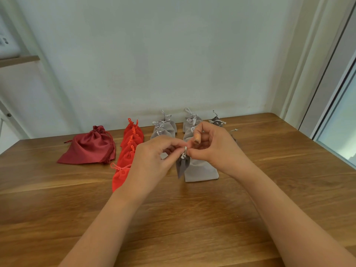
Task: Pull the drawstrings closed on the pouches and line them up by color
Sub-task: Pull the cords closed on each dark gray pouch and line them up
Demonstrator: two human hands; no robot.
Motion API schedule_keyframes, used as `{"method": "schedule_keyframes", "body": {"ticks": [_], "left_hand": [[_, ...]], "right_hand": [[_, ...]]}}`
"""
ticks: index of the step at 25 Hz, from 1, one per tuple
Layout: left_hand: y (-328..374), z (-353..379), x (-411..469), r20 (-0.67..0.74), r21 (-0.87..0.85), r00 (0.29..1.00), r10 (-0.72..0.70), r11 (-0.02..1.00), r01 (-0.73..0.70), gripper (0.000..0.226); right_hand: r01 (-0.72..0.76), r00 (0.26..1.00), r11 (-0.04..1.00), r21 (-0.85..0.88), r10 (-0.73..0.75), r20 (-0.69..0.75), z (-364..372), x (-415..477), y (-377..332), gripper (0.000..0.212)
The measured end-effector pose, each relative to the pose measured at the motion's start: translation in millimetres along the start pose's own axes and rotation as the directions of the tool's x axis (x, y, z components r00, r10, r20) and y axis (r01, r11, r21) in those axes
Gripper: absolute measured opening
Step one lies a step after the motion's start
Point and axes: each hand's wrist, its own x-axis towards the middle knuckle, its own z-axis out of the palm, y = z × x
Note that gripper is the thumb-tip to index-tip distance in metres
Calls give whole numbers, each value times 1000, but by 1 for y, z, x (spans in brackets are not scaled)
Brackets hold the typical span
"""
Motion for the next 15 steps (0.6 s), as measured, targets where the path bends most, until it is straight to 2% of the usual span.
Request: {"method": "schedule_keyframes", "body": {"ticks": [3,5,8,10,13,15], "left_hand": [[-4,-4,3,34,-95,980,-194,976,196,11],[-7,-8,5,93,-114,957,-273,952,283,10],[-6,-13,6,234,-74,934,-269,953,293,16],[-5,-17,7,317,-105,915,-249,950,294,15],[-8,-18,7,357,-163,902,-242,935,315,15],[-9,-16,6,343,-170,906,-247,933,318,25]], "right_hand": [[-29,1000,990,139,29,4,-1,1,-2,38],[-69,998,966,248,67,13,-2,1,-3,43],[-114,991,948,297,128,-27,-4,3,0,46],[-129,985,934,333,159,-62,-7,4,2,46],[-134,985,931,338,162,-55,-9,4,3,45],[-118,989,940,319,139,-44,-9,4,5,44]]}}
